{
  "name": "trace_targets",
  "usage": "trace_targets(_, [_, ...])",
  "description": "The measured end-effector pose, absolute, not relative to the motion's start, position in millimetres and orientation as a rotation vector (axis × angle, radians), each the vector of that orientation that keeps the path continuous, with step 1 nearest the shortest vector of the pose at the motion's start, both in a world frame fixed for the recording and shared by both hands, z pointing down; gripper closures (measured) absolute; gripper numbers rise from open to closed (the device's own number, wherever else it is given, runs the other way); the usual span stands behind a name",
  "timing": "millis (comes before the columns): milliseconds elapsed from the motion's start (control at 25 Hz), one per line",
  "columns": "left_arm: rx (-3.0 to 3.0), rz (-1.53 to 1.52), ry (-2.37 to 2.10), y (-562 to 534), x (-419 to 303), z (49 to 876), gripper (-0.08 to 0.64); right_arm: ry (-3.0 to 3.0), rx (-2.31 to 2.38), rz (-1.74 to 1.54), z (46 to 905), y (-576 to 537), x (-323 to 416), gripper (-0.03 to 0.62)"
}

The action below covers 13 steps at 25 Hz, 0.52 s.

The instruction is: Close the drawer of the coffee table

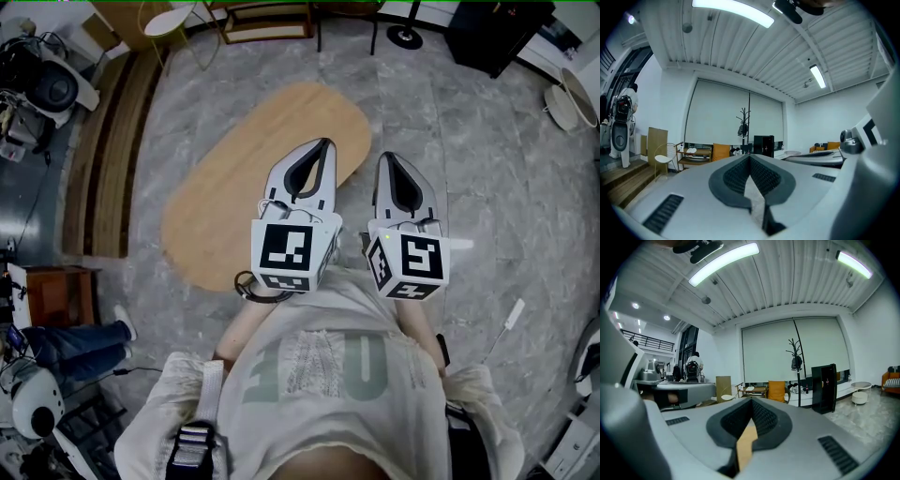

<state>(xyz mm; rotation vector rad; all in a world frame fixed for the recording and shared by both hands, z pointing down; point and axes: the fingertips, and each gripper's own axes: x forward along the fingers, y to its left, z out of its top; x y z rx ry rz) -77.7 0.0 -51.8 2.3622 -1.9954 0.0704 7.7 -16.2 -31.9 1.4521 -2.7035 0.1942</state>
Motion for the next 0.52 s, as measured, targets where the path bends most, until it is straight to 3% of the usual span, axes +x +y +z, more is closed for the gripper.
trace_targets(520, [2.356,0.081,-1.982,-10.3,-70.0,-50.2,0.552,-2.716,1.420,0.189,-37.2,-26.0,12.3,0.586])
